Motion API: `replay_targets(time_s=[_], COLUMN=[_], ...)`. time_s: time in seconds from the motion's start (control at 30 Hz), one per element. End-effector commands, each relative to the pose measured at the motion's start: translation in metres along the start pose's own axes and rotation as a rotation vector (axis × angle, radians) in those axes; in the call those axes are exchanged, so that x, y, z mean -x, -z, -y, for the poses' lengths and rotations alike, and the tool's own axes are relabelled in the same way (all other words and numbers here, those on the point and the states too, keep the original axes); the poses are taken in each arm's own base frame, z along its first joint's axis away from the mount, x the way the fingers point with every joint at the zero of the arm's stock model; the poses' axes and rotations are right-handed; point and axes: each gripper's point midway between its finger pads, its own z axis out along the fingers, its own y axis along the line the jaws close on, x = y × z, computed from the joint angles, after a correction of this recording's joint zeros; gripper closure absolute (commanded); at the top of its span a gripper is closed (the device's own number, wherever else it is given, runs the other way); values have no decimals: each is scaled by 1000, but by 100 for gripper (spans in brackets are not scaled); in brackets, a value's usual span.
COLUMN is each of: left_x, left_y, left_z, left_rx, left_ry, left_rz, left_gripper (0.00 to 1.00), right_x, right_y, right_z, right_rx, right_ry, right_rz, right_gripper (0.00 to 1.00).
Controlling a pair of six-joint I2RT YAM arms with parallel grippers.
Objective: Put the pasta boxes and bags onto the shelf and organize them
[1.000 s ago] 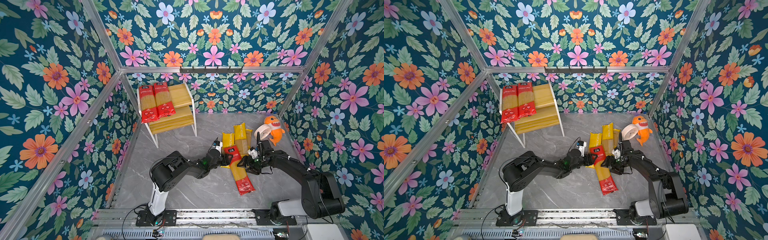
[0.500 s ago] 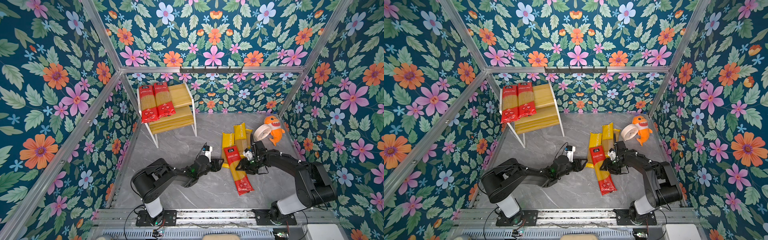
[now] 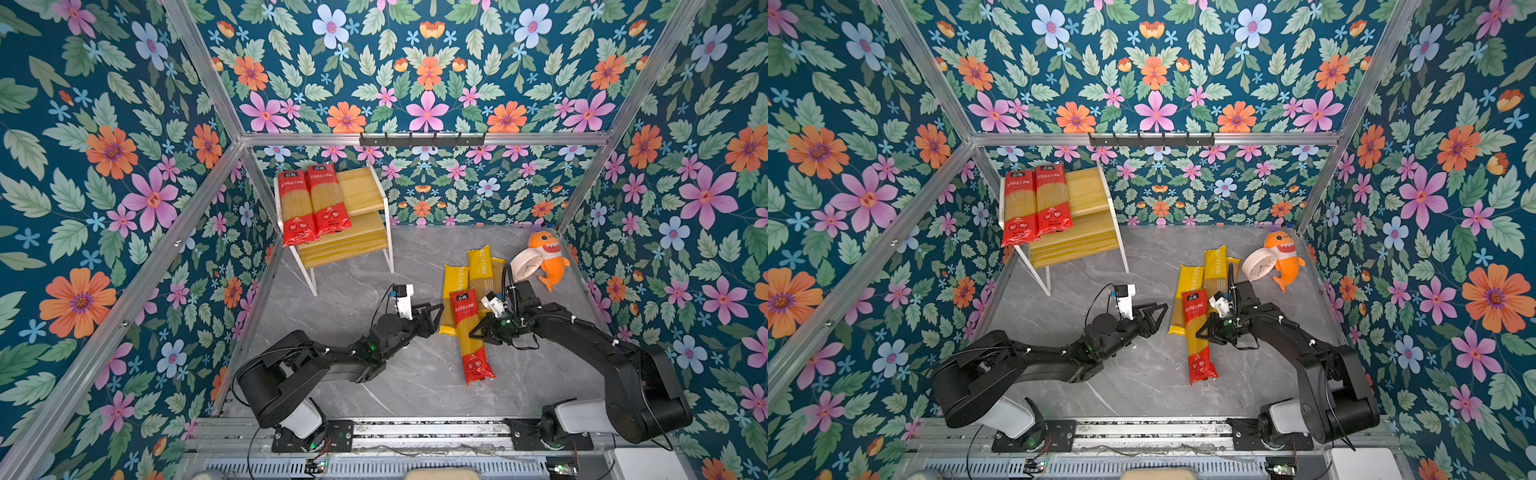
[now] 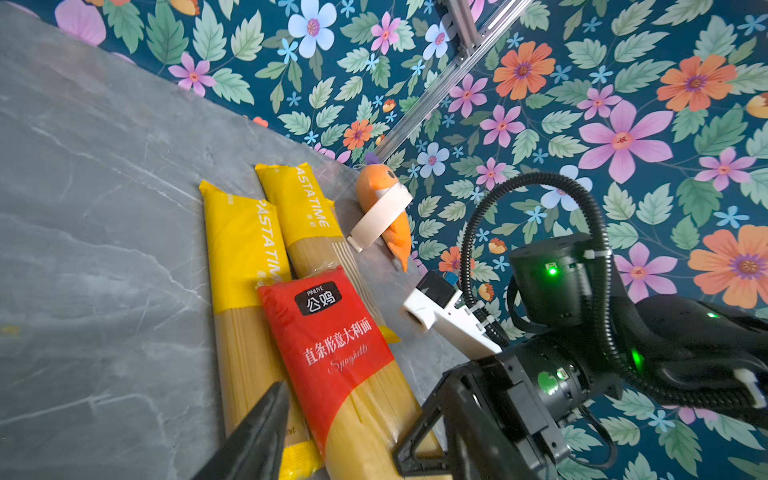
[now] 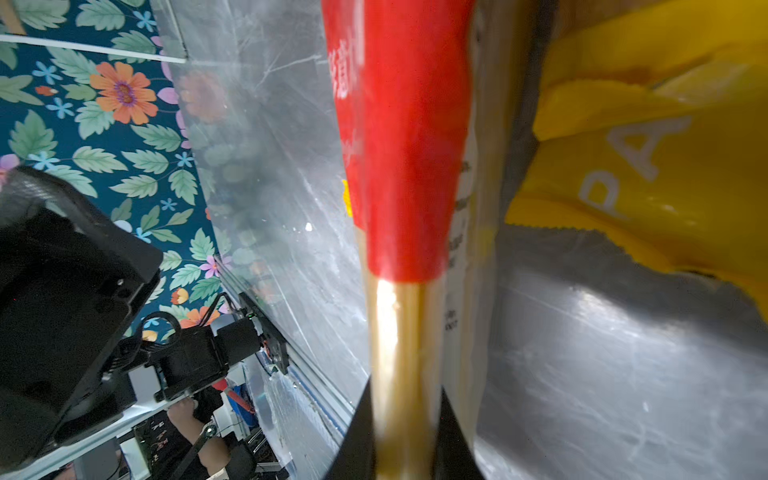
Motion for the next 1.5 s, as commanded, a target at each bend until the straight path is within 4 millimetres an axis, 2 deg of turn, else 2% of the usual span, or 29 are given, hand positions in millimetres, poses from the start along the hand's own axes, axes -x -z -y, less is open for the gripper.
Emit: replay_targets(time_s=[0.0,0.2,0.37,0.6,0.8,0.97,1.07,1.3,1.47], left_x=[2,21,32,54,73,72,69,76,86], left_y=[-1,7,20,44,60,68,70,66,64], left_z=[-2,-2,1,10,23,27,37,46,50], left_rx=[11,25,74,29,-64,-142,-210,-307,-394], left_ry=[12,-37,-152,-163,-168,-145,-109,-70,-25], left_rz=[-52,-77,-87,-16,0,-35,-47,-49,-50], left_gripper=[38,38,37,32,31,31,31,30,36], right_x=[20,55,80,84,87,88,86,68,53], right_y=[11,31,46,47,49,57,64,67,67], right_z=[-44,-80,-123,-187,-228,-249,-257,-269,-275], right_rx=[173,264,362,464,594,669,714,757,804], right_ry=[76,148,264,475,565,613,630,713,760], right_rz=[71,234,367,404,444,484,491,399,305], right_gripper=[95,100,100,100,100,100,100,100,100])
